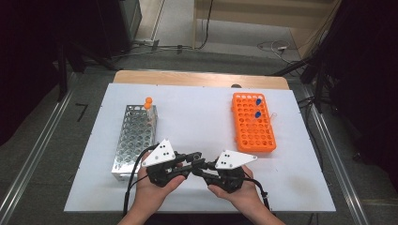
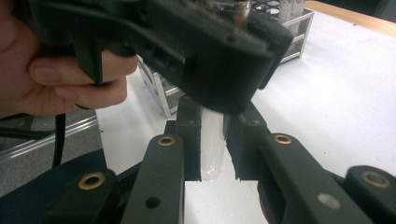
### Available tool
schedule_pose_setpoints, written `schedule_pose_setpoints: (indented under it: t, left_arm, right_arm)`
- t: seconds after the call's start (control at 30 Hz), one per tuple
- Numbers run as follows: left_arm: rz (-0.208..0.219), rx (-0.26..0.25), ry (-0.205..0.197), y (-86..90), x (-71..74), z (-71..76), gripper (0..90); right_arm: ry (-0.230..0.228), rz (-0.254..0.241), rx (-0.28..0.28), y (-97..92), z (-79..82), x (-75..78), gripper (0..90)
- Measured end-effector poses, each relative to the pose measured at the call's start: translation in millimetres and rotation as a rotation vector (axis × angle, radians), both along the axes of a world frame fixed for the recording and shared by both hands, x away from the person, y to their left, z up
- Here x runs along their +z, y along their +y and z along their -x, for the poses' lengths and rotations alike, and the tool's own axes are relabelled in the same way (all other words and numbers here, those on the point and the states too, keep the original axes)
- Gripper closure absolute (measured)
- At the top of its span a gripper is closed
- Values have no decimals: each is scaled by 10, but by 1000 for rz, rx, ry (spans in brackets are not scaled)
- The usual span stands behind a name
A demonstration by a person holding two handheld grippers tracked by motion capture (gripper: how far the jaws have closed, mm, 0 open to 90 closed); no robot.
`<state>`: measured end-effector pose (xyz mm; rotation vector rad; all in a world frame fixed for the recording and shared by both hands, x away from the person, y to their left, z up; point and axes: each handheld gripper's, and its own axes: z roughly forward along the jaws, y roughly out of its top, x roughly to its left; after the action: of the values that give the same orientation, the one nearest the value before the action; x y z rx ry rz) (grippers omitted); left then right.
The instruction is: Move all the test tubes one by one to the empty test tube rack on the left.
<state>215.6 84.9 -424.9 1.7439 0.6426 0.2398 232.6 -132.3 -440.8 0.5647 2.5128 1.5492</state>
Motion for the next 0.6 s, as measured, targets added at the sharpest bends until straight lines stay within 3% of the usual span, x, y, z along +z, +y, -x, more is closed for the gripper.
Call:
schedule_pose_setpoints:
  t: [0.43,0.6]
  left_arm:
    - [2,15,3,9,-9,-16,761]
    - [11,32,-2,50,14,-30,761]
  right_arm:
    - [21,-8,-1,-3,-24,-14,730]
    - [40,-8,8,-32,-62,-18,611]
